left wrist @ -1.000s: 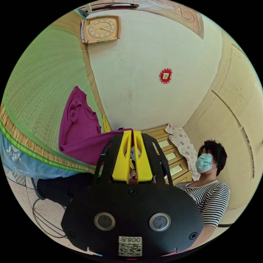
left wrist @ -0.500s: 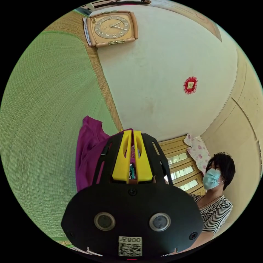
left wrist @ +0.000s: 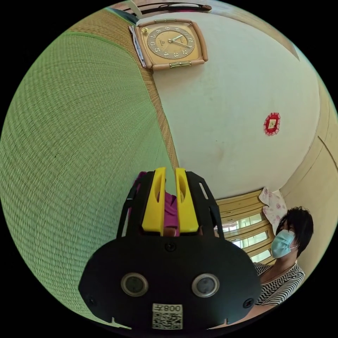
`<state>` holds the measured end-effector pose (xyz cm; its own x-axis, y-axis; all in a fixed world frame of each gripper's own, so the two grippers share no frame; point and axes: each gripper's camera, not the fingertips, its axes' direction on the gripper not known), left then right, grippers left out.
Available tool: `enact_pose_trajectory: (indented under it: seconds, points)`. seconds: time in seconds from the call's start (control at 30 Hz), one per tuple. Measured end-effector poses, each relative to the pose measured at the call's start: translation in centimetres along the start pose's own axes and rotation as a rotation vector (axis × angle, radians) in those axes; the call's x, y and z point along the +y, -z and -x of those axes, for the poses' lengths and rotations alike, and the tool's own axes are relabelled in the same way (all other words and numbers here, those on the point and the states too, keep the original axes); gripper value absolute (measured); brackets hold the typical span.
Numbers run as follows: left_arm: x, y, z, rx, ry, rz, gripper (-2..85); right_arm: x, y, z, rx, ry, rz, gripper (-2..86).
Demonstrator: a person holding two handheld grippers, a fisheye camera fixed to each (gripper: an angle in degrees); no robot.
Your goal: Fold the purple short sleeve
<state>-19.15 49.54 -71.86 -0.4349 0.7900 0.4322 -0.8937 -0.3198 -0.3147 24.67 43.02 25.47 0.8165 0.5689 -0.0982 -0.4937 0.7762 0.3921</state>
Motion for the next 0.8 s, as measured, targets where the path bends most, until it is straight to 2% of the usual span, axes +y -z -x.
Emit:
enact_pose_trajectory:
  seconds: [0.13, 0.2, 0.3, 0.4, 0.47, 0.57, 0.67, 0.8]
  points:
    - [0.5, -4.2, -2.3, -0.005, -0.079, 0.122, 3.3, -0.2, 1.2, 1.8, -0.013, 0.018, -0.066, 1.4]
    - [1.1, -8.6, -4.3, -0.058, -0.164, 0.299, 2.5, 0.0, 0.8, 3.8, -0.015, 0.086, -0.053, 0.9]
    - [1.7, -14.3, -6.3, -0.181, -0.276, 0.493, 1.4, 0.0, -2.7, 8.0, 0.082, 0.203, 0.100, 0.3]
    - [1.5, -19.2, -7.5, -0.293, -0.329, 0.593, 0.7, -0.2, -7.7, 11.6, 0.278, 0.316, 0.280, 0.1]
    - [1.0, -21.4, -8.1, -0.333, -0.352, 0.604, 0.6, -0.6, -10.5, 13.7, 0.422, 0.381, 0.340, 0.1]
    - [0.2, -24.6, -8.7, -0.426, -0.389, 0.653, 0.4, -1.7, -12.3, 15.4, 0.536, 0.428, 0.371, 0.0]
    - [-0.5, -26.9, -9.0, -0.513, -0.421, 0.680, 0.2, -2.7, -13.2, 16.5, 0.616, 0.454, 0.385, 0.0]
    - [-2.1, -28.8, -9.6, -0.535, -0.442, 0.644, 0.2, -4.1, -13.2, 17.7, 0.669, 0.482, 0.368, 0.0]
